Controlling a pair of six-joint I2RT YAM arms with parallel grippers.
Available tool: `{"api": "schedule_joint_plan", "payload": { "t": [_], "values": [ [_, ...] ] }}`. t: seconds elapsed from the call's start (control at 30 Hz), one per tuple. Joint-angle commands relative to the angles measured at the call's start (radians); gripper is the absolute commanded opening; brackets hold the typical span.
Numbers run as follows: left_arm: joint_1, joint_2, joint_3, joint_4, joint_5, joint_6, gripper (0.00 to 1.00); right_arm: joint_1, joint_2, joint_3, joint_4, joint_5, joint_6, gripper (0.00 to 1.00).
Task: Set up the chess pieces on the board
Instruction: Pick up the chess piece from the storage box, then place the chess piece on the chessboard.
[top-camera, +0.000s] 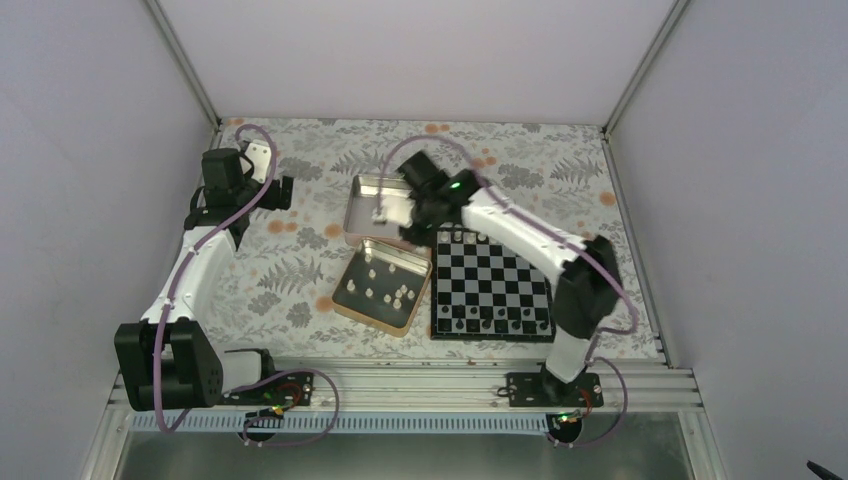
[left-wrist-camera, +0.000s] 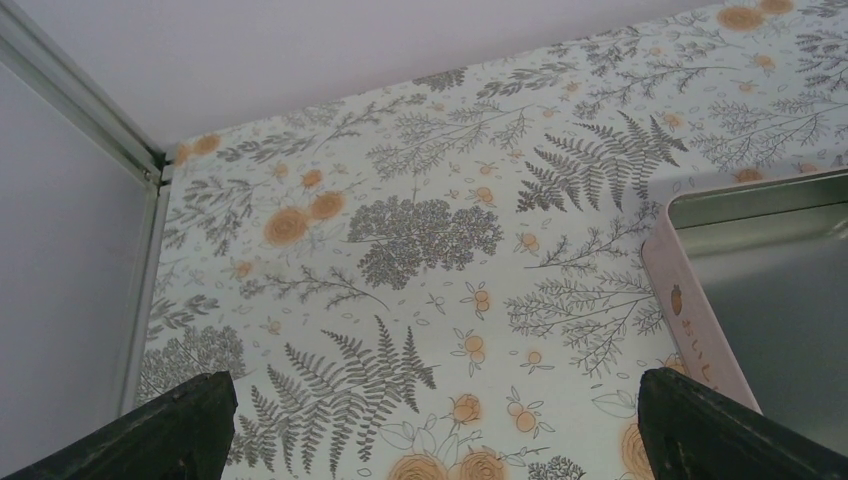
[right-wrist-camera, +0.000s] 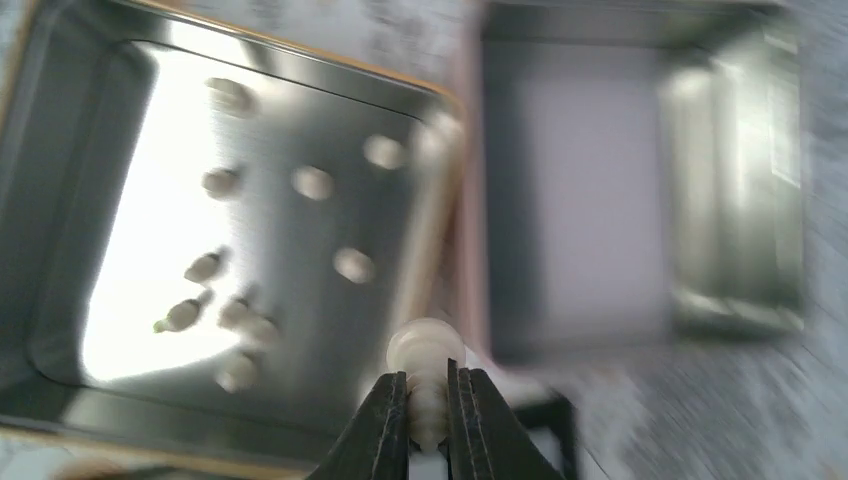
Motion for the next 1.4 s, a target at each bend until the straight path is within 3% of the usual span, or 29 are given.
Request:
{"api": "schedule_joint_plan", "payload": {
  "t": [0.0, 0.23, 0.47, 0.7, 1.37],
  "values": [
    [0.006, -0.015, 0.001, 0.014, 0.018, 0.005, 1.00, -0.182, -0.151, -0.075, -0.014, -0.005, -0.006, 0.07],
    [0.006, -0.012, 0.004, 0.012, 0.027, 0.005, 1.00, -0.547, -0.306, -0.221, -0.016, -0.049, -0.111, 0.07],
    [0.006, -0.011, 0.007, 0.008, 0.034, 0.005, 1.00, -0.746, -0.309, -0.384, 0.033, -0.083, -0.183, 0.07],
    [0.006, -0.012, 0.008, 0.003, 0.033, 0.005, 1.00, -0.760, -0.241, -0.447, 0.097, -0.092, -0.178, 0.08],
    [0.006, -0.013, 0.004, 0.010, 0.022, 0.007, 1.00, -0.760, -0.084, -0.391, 0.143, -0.104, -0.164, 0.09]
  ]
}}
